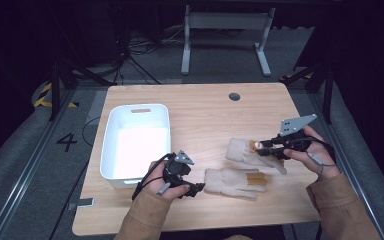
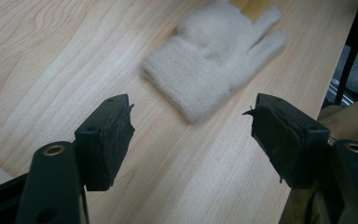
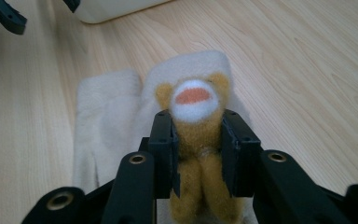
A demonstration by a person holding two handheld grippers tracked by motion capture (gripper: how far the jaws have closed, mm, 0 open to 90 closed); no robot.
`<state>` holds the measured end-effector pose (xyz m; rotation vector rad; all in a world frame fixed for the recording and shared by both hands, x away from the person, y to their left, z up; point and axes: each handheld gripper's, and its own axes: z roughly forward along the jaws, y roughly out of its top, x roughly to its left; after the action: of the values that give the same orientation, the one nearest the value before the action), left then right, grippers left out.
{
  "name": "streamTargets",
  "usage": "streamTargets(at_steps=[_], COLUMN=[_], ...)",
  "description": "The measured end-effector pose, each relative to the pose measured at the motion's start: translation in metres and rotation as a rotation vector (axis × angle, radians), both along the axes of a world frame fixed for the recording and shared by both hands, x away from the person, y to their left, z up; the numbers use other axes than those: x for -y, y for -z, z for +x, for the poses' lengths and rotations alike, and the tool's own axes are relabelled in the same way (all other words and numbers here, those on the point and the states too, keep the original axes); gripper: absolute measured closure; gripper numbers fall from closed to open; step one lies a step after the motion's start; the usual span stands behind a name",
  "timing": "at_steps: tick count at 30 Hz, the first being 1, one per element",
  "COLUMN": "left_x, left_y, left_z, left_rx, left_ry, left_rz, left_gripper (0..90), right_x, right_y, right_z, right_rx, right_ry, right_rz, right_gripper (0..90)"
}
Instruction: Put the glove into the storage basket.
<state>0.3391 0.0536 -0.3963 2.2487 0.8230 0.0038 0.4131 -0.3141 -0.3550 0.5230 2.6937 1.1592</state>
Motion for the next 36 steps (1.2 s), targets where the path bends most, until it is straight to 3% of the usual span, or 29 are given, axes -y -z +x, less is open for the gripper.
streamTargets(at_steps=[15,36], left_x=[0.000,0.000], left_y=[-0.001,0.000], left_z=[0.000,0.000], left_rx=[-0.002,-0.001], left_ry=[0.003,0.006], left_rz=[-0.003,-0.001], left_gripper=[29.5,29.4], right_x=[-0.022,-0.049], right_y=[-0.005,0.003], right_z=[-0.013,-0.022], right_rx=[-0.014,-0.052], right_ry=[-0.050,-0.108], right_rz=[0.005,-0.007], right_gripper=[68.8,68.4])
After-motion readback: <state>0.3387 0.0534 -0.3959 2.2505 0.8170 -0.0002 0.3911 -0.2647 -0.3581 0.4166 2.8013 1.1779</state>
